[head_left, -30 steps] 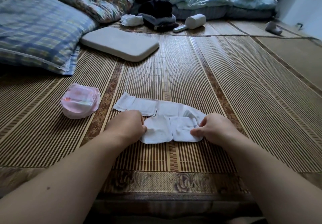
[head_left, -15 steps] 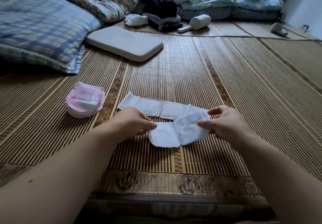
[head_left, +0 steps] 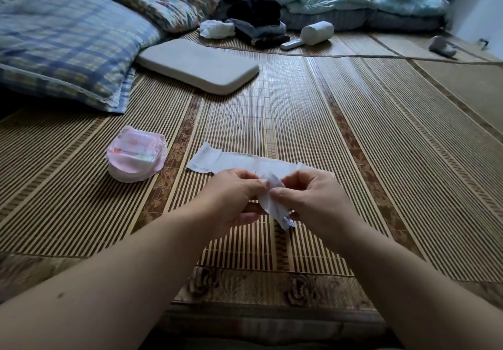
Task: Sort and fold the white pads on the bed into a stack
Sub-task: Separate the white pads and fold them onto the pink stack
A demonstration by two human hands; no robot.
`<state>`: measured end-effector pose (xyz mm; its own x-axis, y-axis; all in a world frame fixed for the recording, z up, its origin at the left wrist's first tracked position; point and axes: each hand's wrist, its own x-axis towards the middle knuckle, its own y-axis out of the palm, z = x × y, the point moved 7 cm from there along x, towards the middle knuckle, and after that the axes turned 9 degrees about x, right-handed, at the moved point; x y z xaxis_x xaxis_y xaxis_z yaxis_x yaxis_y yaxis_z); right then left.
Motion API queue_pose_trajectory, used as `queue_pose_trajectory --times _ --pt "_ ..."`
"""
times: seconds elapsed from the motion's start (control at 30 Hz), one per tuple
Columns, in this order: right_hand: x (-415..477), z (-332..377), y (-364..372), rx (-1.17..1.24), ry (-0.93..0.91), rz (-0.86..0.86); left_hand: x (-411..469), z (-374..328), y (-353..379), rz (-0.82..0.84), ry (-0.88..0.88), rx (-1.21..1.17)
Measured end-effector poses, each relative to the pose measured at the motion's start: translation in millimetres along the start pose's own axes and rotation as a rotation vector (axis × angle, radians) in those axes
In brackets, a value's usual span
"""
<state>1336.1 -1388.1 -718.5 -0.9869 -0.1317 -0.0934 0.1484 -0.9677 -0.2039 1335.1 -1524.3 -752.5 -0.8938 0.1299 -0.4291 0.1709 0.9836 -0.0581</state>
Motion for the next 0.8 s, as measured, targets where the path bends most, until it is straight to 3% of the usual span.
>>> queue_pose_trajectory --times 0.4,0.57,0.67,0.8 --pt "-5.9 5.5 17.5 -0.013 -0.005 0.181 1.2 1.9 1.0 0.078 0.014 0.032" --pt "-2.8 -0.7 14.1 0.059 0.087 0.145 3.3 7.2 -8.2 0.016 0.005 0.136" --pt "-0.2 7.4 -1.2 -0.170 -0.030 0.066 6.0 -2.8 -29.6 -0.110 0.093 0.052" --pt "2.7 3.3 -14.1 -0.651 -0.097 0.006 13.0 -11.0 -88.7 -0.407 0.171 -0.283"
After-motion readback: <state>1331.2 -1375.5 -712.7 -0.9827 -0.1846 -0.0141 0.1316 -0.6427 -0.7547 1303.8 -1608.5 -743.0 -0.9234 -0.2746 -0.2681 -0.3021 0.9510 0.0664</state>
